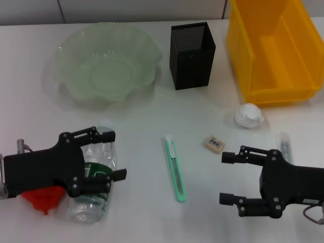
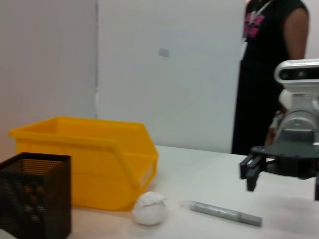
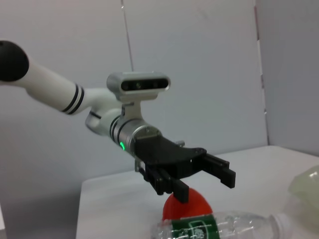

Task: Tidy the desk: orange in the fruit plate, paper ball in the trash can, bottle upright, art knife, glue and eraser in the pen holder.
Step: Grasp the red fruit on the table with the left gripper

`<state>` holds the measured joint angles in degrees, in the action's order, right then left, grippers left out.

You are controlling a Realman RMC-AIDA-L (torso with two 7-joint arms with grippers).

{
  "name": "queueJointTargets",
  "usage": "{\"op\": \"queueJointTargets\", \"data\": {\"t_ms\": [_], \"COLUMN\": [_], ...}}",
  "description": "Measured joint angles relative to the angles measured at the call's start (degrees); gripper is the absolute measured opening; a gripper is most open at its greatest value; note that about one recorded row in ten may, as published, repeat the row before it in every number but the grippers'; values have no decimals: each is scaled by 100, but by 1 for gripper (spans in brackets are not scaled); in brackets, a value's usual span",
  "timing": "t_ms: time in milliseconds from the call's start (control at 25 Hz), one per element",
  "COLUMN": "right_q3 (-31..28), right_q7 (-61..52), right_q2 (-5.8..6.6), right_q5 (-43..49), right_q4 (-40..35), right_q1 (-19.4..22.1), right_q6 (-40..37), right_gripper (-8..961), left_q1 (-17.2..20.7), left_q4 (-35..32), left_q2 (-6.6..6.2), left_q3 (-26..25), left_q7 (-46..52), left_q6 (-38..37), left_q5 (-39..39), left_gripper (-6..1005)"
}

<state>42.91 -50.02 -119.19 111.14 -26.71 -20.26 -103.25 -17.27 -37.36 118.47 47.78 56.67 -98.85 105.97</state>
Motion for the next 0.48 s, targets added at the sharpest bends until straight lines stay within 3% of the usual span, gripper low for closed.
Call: {"op": "queueJointTargets", "data": {"t_ms": [480], "right_q3": [-32], "right_q7": [-6], "right_q2": [-14], "right_q5": [-12], "right_q4": [24], "right_q1": [0], "right_q6": [66], "right_gripper": [783], "left_q1": [75], "left_q4": [-23], "left_q2": [-8], "left_q3": [-111], "left_q7": [44], "left_q6": [-78], "left_q5": [56], "left_gripper": [814]}}
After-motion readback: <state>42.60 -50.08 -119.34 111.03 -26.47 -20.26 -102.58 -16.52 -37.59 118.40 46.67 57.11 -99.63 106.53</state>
